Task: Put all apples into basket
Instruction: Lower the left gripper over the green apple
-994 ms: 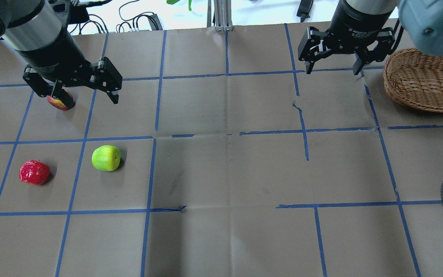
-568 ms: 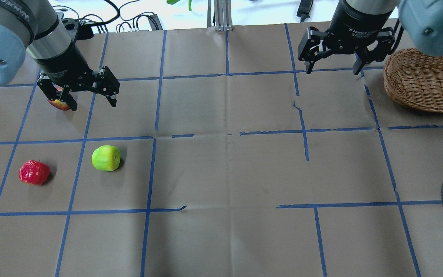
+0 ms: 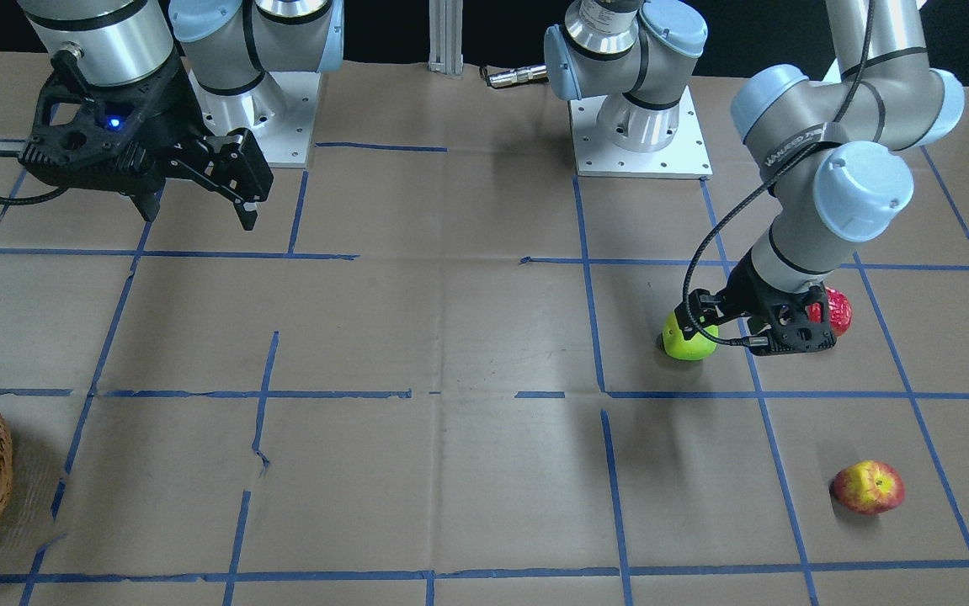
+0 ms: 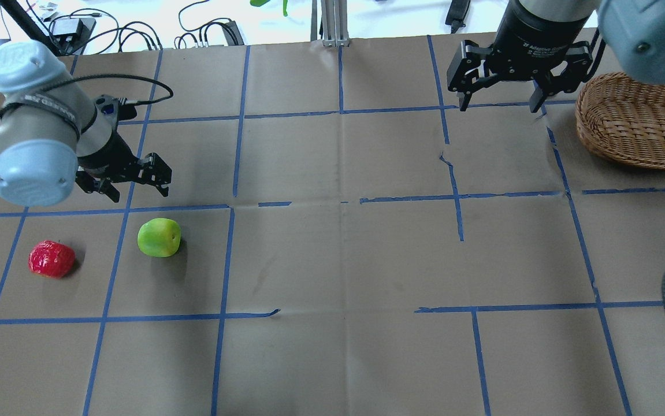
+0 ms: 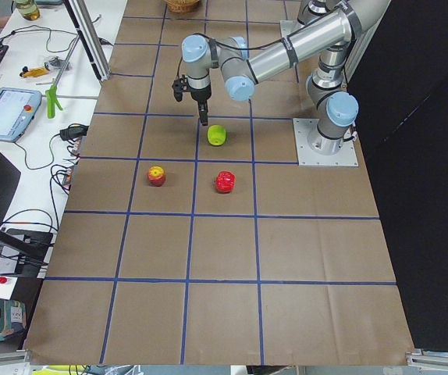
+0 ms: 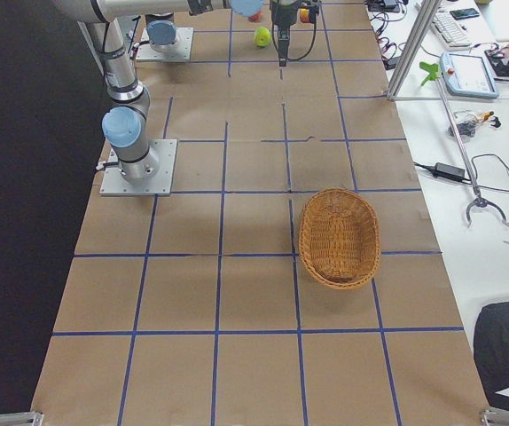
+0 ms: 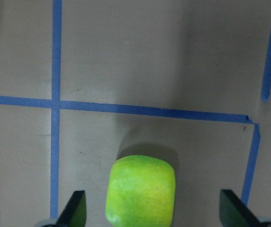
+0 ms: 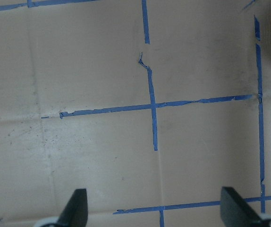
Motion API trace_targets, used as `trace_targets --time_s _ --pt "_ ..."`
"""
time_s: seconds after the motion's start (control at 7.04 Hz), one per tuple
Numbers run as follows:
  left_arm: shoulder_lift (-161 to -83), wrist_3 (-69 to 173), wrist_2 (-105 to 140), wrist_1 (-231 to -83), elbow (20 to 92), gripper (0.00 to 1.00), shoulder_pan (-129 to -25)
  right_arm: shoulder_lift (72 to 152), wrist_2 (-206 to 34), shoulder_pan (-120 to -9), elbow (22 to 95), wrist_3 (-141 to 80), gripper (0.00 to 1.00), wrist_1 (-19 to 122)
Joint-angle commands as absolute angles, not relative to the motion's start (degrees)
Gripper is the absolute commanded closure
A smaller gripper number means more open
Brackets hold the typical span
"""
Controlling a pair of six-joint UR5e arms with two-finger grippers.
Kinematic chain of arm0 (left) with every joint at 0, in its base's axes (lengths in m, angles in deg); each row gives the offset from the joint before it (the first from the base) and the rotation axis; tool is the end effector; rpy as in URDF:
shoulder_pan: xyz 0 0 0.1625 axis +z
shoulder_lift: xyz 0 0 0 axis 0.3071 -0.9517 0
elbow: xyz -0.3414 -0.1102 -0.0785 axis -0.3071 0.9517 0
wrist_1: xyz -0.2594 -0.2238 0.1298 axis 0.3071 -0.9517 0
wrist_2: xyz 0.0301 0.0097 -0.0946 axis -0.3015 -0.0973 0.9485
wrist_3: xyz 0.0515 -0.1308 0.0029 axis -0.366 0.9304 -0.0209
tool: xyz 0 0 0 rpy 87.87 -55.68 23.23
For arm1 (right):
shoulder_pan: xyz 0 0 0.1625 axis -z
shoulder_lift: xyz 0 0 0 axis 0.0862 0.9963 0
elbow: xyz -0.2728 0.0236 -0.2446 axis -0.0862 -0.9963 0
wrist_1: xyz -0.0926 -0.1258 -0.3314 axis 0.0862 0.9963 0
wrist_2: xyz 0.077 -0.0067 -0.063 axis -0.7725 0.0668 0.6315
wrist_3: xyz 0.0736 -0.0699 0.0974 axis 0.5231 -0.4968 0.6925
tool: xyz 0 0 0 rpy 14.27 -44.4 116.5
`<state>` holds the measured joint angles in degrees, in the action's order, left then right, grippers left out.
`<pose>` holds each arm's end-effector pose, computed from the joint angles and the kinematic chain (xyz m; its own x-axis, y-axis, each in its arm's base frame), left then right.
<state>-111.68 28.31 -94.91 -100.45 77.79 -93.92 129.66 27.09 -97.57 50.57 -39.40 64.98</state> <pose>-0.0192 -0.4641 0.2019 -0.9961 -0.0868 -0.0155 -0.0872 0.9958 0.0281 0.1535 -0.4553 0.4118 -0.9963 0.0861 -0.0014 0.0860 0.9947 -0.0567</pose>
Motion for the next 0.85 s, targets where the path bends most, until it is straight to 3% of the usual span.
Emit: trace_targets --time_s 0.0,0.57,0.71 --pt "-114.1 27.7 -95.0 -91.6 83.0 0.01 -93.7 129.7 27.1 -97.6 50.6 -39.4 0.00 65.0" --pt "-116.1 27.5 -95.5 -91.8 85.3 0.01 -93.7 129.7 27.2 -97.5 50.6 -39.4 0.00 64.9" --pt "-116.1 26.6 -95.4 -91.6 85.0 0.17 -93.7 129.7 27.1 -97.6 50.6 -39.4 0.00 65.0"
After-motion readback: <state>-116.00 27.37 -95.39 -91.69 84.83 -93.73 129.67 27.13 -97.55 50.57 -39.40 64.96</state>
